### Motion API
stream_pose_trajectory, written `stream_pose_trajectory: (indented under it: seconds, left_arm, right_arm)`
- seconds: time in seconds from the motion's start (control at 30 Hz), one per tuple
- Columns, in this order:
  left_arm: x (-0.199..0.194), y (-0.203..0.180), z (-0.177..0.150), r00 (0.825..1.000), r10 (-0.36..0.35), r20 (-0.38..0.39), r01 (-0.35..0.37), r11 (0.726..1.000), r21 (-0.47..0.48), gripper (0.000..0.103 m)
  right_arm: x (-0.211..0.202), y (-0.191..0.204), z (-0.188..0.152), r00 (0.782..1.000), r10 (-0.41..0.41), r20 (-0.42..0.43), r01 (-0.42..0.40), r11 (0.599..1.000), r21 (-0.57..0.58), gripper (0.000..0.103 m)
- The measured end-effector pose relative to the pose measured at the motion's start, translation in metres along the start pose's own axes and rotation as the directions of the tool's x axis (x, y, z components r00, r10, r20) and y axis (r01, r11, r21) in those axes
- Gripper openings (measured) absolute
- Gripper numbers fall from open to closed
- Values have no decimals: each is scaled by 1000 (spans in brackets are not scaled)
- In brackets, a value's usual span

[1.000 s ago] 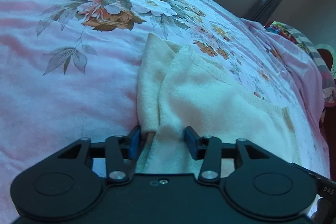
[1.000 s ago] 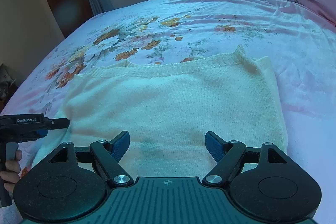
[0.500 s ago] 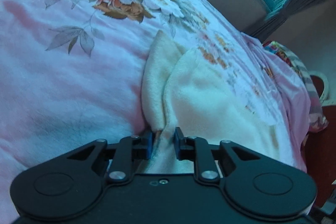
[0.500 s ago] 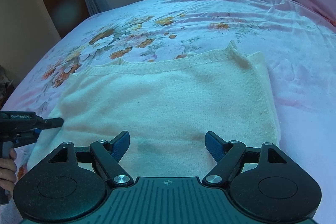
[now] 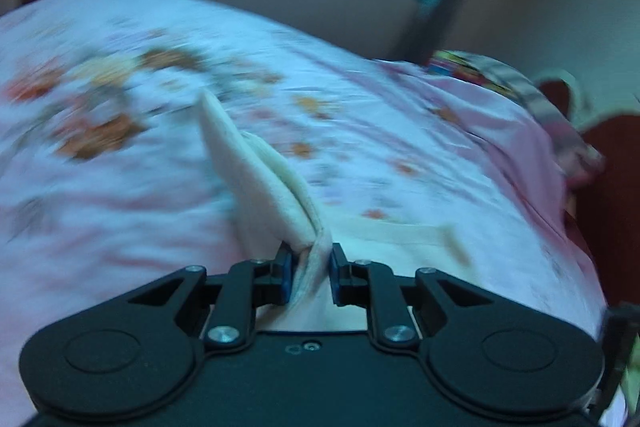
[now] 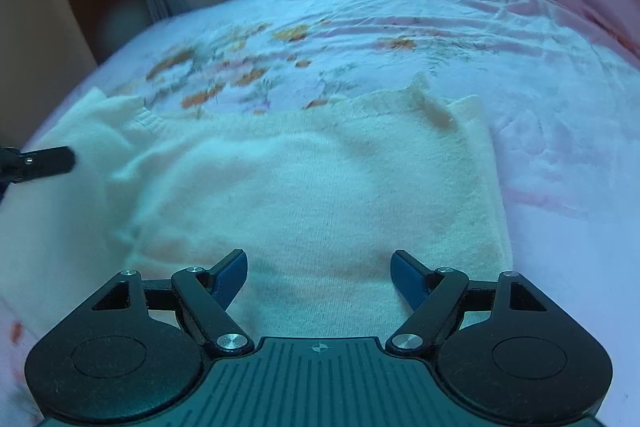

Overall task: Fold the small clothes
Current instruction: 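Fold the lifted edge over the sweater body with the left gripper, then pinch the opposite sweater side edge with the right gripper and lift it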

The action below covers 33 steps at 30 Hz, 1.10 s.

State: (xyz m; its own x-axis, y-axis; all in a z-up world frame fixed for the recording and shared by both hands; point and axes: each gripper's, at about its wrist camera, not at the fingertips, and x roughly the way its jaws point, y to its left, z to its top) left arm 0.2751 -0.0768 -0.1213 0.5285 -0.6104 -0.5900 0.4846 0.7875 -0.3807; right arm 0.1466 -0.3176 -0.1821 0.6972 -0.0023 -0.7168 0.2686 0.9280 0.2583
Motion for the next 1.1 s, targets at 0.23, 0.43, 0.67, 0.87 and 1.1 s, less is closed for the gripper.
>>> stream_pose_trajectory:
  seconds: [0.23,0.43,0.67,0.87,1.1]
  left_arm:
    - [71,-91,-38,984,-45,-172,64,993,104,14]
    - [66,-110,-43,974,-68,-216,88,993,81,17]
    - [13,-91,-20,990,-19,-142,30,997,71,28]
    - [1,-38,-44,982,96,-162,-91,995,41,28]
    - [10,-53,-85,967,-23,-255,43,996,73,28]
  right_arm:
    - [-35,-39,4,999,18,31,-20,999,45,78]
    - [-55,-71,-2,998,44,40,-48,995,86,78]
    - [-64,-61,4,991,121,57,-128,983,132,78]
    - [-42,-42,18,971,236,24,-236,945,226,78]
    - [-13,-43,33,964,264,-18,-242,909,339,78]
